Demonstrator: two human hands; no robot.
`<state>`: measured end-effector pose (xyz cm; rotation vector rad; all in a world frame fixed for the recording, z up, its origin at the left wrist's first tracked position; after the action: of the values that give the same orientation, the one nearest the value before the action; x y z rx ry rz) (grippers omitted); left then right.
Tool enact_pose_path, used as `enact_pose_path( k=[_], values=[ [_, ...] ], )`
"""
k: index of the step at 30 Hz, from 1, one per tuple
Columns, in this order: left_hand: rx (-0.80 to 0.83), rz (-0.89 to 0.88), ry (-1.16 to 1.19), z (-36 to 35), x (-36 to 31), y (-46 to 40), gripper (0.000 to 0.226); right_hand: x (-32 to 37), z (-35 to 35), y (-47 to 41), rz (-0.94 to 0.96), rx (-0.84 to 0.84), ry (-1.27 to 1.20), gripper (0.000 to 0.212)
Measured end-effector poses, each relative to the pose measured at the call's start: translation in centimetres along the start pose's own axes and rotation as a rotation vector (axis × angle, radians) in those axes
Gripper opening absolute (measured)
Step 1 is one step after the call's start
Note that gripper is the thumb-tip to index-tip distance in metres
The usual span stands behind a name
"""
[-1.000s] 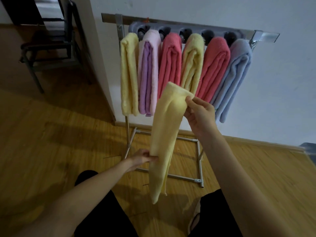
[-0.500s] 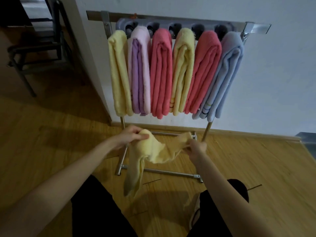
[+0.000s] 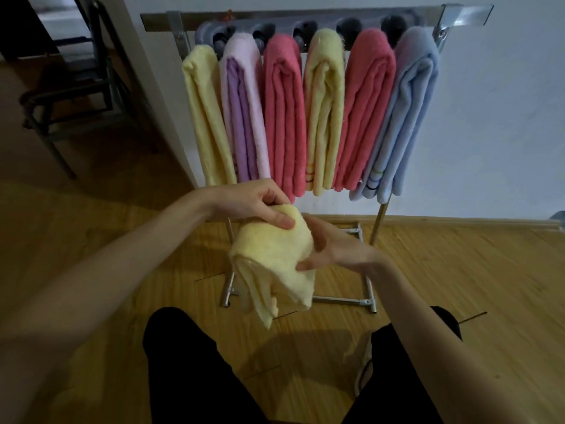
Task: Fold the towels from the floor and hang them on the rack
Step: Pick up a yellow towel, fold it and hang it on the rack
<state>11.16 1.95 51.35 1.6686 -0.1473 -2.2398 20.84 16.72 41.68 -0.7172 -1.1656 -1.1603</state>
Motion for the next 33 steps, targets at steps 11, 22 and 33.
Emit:
enact_pose_path(
  k=[11,22,33],
  values=[
    [-0.033,0.023,0.008,1.2,0.6,0.8,0.012,3.5,1.1,0.0,0.106,0.0,-0.143,0.024],
    [-0.13,0.054,0.066,3.6,4.6,4.1,0.05,3.1,4.0,-0.2,0.085,-0.06,-0.058,0.03],
    [-0.228,-0.014,-0.158,6.8,3.1,5.6,0.03,10.6,5.2,-5.5,0.098,0.174,0.701,0.038]
  ],
)
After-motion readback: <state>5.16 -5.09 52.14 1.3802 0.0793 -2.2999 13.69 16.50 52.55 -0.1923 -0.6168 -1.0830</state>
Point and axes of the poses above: each hand's wrist, its own y-axis away from the middle knuckle, its own z-axis out of the back of the hand, x = y × z, the point moved 2 cm from there along -y, towards the middle knuckle, and after that the axes turned 10 degrees about y, right-handed, at the moved point
